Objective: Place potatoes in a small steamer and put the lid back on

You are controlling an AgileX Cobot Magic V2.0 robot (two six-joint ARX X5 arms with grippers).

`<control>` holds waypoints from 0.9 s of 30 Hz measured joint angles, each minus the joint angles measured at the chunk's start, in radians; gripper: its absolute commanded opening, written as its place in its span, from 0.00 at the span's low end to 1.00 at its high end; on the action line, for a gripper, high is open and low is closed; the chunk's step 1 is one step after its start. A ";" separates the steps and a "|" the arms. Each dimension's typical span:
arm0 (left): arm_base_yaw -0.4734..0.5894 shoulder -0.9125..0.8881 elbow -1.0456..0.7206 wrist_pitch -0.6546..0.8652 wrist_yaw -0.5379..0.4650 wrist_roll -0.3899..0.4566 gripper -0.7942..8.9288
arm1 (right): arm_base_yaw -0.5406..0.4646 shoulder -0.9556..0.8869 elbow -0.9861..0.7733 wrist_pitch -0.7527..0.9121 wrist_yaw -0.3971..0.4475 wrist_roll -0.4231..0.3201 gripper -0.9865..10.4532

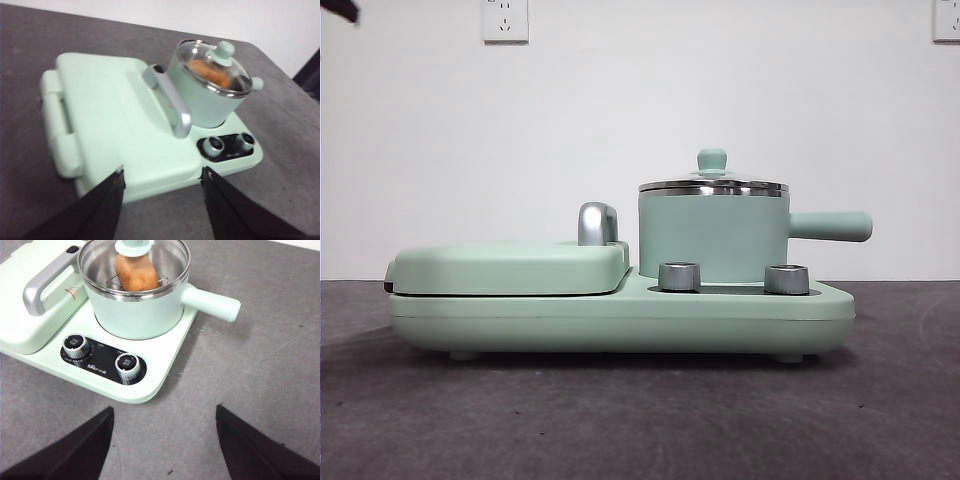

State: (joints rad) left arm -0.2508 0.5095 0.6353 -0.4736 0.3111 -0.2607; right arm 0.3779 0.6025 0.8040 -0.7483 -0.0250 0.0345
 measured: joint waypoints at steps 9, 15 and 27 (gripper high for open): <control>0.000 -0.055 0.000 -0.044 -0.021 -0.031 0.11 | 0.000 0.000 0.000 -0.003 -0.001 0.007 0.08; 0.000 -0.065 0.000 -0.044 -0.021 -0.040 0.09 | 0.001 0.000 0.000 0.001 -0.001 0.007 0.10; 0.000 -0.065 0.000 -0.042 -0.021 -0.040 0.09 | 0.001 0.000 0.000 0.001 0.000 0.007 0.10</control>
State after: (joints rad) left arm -0.2512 0.4446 0.6353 -0.5152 0.2897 -0.3008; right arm 0.3786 0.6025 0.8040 -0.7471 -0.0254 0.0418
